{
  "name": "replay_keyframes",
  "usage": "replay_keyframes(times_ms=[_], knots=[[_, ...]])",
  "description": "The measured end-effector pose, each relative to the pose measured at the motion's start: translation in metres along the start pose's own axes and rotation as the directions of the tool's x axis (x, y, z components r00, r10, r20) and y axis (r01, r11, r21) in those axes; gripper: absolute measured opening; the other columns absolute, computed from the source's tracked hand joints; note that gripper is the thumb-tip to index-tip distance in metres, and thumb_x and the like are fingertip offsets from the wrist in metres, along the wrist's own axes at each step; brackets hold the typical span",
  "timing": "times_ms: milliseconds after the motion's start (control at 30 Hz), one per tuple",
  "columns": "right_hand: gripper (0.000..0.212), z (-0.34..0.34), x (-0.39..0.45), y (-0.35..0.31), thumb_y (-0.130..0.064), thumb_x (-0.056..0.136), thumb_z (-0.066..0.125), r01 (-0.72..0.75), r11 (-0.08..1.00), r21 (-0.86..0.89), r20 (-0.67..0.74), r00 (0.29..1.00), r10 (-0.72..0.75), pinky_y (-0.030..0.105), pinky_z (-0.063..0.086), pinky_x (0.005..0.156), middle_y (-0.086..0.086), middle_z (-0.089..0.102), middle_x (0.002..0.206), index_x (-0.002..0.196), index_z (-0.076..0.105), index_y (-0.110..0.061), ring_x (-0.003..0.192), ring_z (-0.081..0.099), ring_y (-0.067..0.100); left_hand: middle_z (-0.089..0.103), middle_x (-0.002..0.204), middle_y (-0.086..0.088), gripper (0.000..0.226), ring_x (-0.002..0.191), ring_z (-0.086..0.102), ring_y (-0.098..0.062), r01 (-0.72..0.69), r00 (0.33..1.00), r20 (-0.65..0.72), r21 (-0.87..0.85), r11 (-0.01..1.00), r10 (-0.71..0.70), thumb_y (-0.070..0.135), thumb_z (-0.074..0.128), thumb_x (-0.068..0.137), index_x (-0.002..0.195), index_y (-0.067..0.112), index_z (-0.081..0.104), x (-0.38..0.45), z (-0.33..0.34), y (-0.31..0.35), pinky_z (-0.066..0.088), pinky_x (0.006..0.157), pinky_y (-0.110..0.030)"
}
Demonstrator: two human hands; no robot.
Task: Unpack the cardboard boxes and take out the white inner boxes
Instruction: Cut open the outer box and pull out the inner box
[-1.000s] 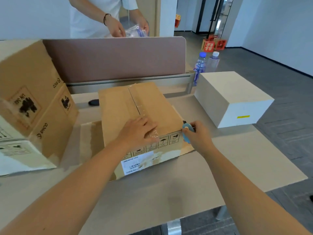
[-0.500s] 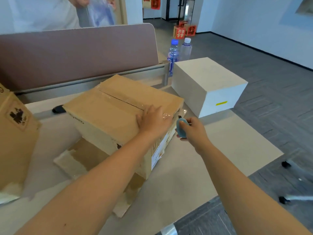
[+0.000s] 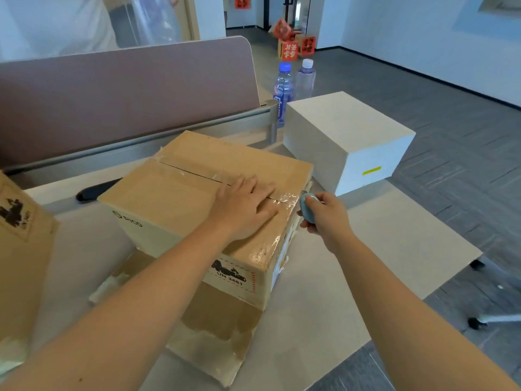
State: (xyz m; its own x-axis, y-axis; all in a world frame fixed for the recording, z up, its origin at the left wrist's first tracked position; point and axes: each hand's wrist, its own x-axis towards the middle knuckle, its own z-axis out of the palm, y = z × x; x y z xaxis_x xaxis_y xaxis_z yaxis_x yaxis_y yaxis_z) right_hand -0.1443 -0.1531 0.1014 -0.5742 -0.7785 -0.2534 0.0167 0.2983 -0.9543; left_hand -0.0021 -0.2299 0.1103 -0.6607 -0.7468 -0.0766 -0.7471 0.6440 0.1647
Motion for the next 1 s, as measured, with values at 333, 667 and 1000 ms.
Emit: replay_keyframes(times_ms=[333,667,1000], knots=[[0.011,-0.006,-0.002,-0.009,-0.008,0.093,0.045,0.08,0.979,-0.189,0.062,0.996,-0.069,0.022,0.036,0.047,0.009,0.051,0.069,0.086,0.053,-0.005,0.053,0.044,0.018,0.011,0.157,0.0,0.054,0.145,0.004,-0.023,0.007,1.0,-0.026,0.03,1.0,-0.006,0.058,0.022,0.093,0.144,0.042,0.019,0.001,0.003,0.002,0.004,0.116,-0.045],[0.014,-0.005,-0.019,0.004,-0.005,0.095,0.042,0.059,0.997,-0.059,0.16,0.986,-0.049,0.011,0.03,0.032,0.009,0.046,0.072,0.089,0.053,-0.002,0.028,0.043,-0.004,0.013,0.156,0.0,0.053,0.145,0.006,-0.023,0.014,0.999,-0.031,0.02,1.0,-0.013,0.057,0.022,0.094,0.144,0.04,0.021,0.001,0.005,0.004,0.004,0.115,-0.046],[0.024,-0.01,-0.033,0.001,-0.004,0.093,0.045,0.053,0.994,-0.096,0.279,0.96,-0.024,0.014,0.027,0.034,0.011,0.051,0.062,0.071,0.053,-0.009,0.03,0.036,0.007,0.009,0.157,0.002,0.053,0.145,0.004,-0.023,0.047,0.999,-0.026,0.017,0.999,-0.046,0.056,0.022,0.095,0.145,0.039,0.019,0.001,0.005,0.006,0.004,0.115,-0.046]])
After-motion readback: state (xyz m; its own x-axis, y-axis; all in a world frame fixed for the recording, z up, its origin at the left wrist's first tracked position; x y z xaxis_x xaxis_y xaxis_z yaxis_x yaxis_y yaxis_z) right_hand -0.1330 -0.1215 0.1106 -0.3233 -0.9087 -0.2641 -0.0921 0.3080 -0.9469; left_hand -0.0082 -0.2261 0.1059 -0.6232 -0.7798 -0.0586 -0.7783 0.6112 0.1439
